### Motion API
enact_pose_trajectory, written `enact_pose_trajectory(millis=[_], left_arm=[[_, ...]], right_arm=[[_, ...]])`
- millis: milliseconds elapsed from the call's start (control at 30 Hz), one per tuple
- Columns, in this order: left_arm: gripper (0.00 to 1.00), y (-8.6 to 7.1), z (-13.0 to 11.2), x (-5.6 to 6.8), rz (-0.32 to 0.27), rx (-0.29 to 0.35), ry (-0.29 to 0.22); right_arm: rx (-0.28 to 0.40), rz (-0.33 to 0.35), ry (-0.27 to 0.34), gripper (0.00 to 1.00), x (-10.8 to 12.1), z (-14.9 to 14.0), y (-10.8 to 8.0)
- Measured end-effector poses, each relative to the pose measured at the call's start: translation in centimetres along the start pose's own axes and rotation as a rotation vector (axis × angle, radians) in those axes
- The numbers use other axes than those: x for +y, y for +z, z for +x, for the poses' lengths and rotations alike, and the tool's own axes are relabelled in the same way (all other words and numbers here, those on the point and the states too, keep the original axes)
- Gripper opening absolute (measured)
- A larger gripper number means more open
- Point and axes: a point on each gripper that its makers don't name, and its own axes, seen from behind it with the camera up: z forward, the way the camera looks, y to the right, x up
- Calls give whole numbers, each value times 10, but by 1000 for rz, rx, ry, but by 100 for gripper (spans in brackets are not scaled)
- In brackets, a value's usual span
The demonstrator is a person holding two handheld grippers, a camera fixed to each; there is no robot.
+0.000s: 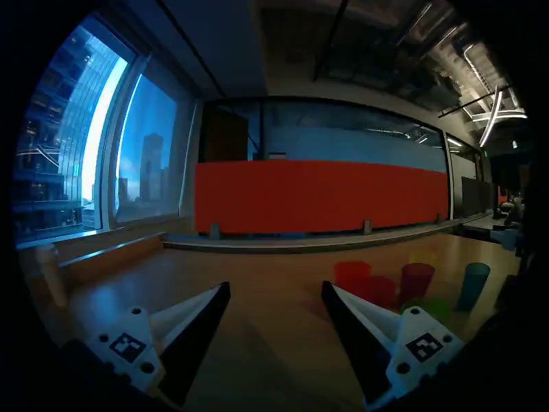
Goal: Pour water
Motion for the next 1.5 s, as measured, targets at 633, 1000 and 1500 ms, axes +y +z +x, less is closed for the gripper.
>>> enact_pose_trajectory(millis=[633, 1000, 1500], left_arm=[[99, -1, -1, 0, -2, 0, 1], [99, 0, -1, 1, -4, 0, 0], [99, 0, -3, 1, -4, 0, 0]], right_arm=[[0, 0, 0, 100, 0, -1, -1], [0, 0, 0, 100, 0, -1, 0], [0, 0, 0, 100, -1, 0, -2]])
